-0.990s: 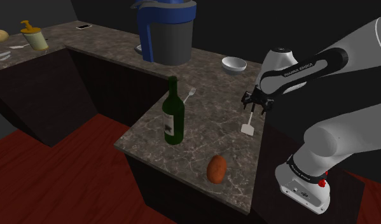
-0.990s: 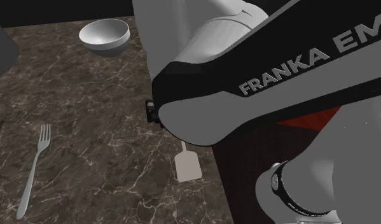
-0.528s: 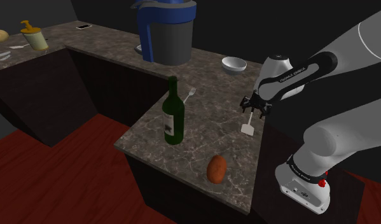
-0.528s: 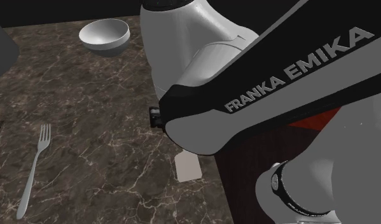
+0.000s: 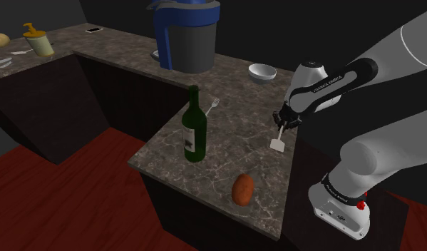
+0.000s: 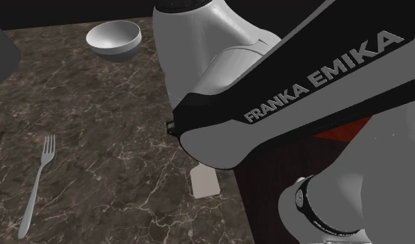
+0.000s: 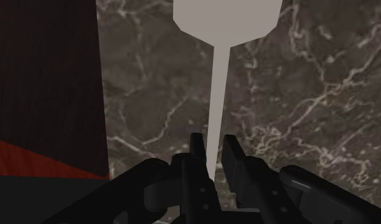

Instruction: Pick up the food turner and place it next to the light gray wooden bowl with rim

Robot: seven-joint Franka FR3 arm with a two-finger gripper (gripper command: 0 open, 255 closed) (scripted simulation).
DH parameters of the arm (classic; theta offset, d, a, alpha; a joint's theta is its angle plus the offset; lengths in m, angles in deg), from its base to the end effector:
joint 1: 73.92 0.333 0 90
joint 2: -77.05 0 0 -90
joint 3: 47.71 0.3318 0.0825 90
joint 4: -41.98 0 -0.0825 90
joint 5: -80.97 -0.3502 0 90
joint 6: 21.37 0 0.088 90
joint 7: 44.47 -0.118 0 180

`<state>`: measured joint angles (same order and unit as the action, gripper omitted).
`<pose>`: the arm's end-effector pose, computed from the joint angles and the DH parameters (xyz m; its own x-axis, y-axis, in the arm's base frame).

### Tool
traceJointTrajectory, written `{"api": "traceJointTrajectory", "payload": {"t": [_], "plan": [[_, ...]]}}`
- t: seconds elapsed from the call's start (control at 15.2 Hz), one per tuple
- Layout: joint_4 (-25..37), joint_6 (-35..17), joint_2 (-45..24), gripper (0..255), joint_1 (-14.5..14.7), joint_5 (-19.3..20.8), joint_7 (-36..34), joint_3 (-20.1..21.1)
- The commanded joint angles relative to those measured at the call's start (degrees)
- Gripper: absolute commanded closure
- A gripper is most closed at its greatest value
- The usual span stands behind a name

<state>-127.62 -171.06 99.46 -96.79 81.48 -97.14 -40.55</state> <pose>0.2895 -0.0855 0.3067 0.3669 -0.9279 0.0661 -0.9299 -0.3677 -0.0004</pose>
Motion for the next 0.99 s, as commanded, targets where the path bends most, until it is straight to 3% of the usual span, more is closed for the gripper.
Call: {"api": "traceJointTrajectory", "payload": {"t": [0.0,0.4,0.92], "plan": [[0.0,0.0,0.0,255,0.0,0.0,0.0,0.0],[0.0,0.0,0.0,255,0.0,0.0,0.0,0.0],[2.01,9.75,7.76,255,0.83,-0.85,0.98,-0.81]]}}
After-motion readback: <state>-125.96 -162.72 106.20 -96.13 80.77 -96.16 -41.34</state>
